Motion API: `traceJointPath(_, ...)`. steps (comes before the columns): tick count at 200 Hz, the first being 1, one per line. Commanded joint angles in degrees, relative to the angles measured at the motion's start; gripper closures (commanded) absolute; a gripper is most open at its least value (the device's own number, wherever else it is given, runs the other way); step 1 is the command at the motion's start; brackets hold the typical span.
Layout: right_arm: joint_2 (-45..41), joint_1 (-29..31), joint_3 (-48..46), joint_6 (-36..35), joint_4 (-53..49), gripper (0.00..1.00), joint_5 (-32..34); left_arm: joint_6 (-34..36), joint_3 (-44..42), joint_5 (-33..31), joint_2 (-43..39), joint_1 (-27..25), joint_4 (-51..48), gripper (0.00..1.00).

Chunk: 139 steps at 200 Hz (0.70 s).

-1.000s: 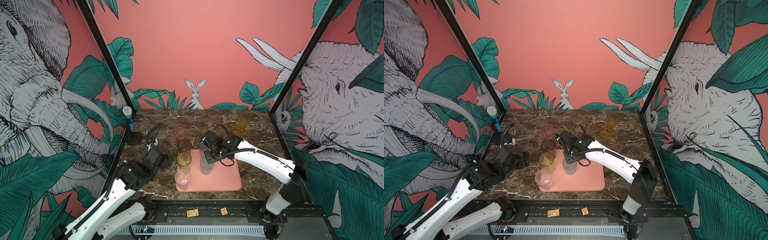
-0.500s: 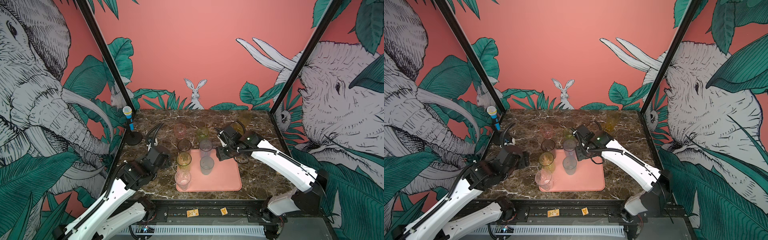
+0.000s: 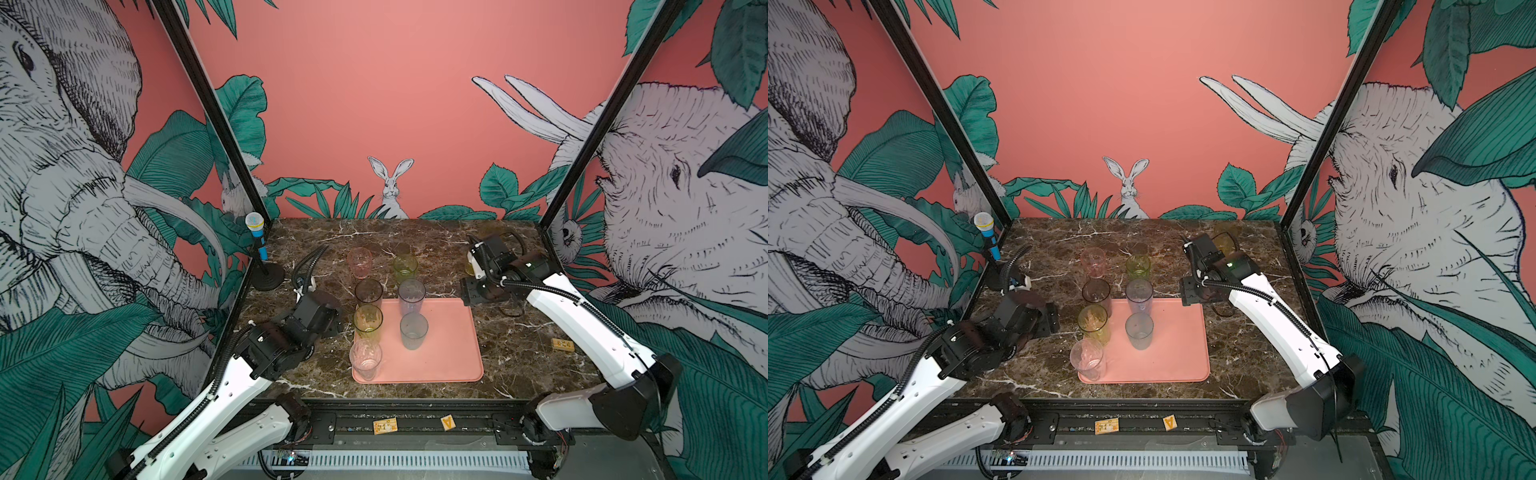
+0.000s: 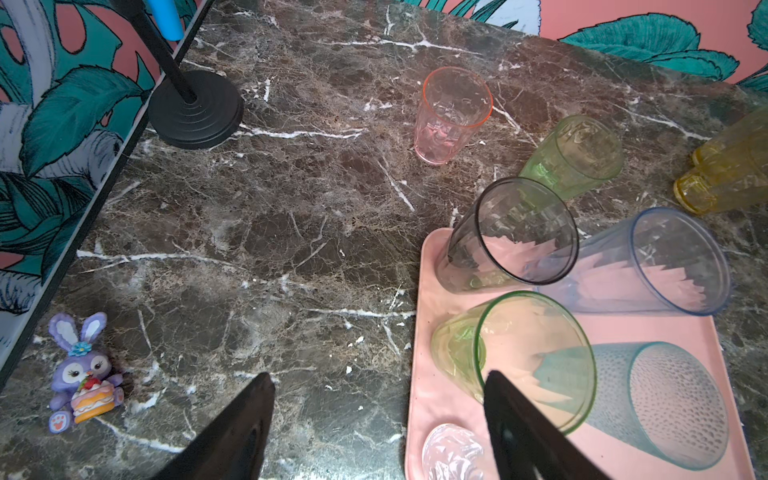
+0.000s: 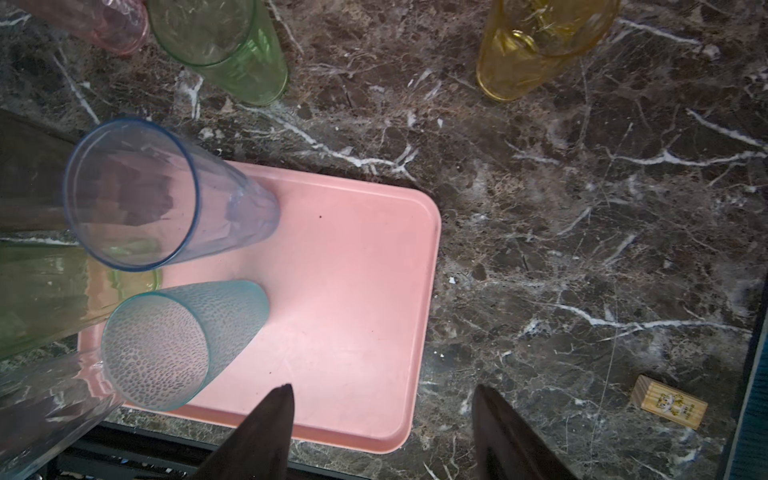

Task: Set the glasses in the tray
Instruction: 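Raise right gripper and reach toward the yellow glasses farther from the robot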

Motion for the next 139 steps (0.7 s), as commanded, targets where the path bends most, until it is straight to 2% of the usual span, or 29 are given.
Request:
traceJointPath(1, -0.56, -2.95, 2.65, -2.57, -0.61, 0.29, 1.26, -0.92, 0.91, -0.28, 0.28, 0.21, -0.25, 0.19)
traceJointPath(72, 5.02, -12.43, 8.84, -5.03, 3.54, 0.28, 0.48, -0.24, 1.81, -1.4, 2.29, 0.21, 0.41, 0.19)
traceJointPath(139, 14.46, -19.12, 15.35, -5.76, 7.41, 0.28, -3.13, 0.34, 2.86, -1.77, 3.78, 0.2, 1.38, 0.18)
